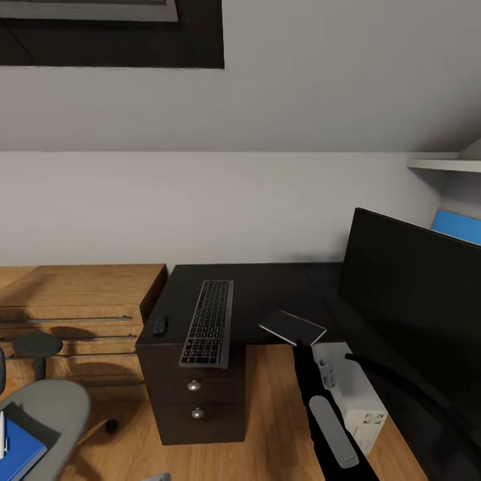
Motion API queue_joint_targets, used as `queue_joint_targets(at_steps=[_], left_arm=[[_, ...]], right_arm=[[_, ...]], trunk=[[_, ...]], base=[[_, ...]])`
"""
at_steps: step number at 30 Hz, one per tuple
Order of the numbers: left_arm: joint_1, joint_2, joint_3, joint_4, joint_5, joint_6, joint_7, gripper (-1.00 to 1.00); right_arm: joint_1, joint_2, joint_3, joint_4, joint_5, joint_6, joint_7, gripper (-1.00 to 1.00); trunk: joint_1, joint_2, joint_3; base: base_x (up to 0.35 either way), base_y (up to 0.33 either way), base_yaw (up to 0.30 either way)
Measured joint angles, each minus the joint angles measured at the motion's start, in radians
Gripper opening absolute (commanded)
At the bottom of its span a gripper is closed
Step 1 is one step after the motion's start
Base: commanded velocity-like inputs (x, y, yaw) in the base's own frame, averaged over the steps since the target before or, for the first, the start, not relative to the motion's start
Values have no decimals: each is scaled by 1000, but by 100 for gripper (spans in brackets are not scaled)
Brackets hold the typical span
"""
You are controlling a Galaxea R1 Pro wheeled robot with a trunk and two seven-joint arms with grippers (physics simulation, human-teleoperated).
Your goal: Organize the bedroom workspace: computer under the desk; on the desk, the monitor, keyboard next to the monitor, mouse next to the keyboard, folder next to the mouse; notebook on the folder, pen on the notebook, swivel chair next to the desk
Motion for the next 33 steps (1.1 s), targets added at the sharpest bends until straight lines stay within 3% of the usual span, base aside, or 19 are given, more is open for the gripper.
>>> queue_joint_targets(at_steps=[24, 33], left_arm=[[0, -1, -1, 1, -2, -1, -1, 100], [0, 0, -2, 2, -5, -25, -8, 100]], right_arm=[[0, -13, 3, 1, 11, 1, 6, -100], [0, -27, 2, -3, 10, 1, 6, -100]], trunk=[[92, -168, -75], [92, -169, -75]], base=[[0, 0, 0], [35, 0, 0]])
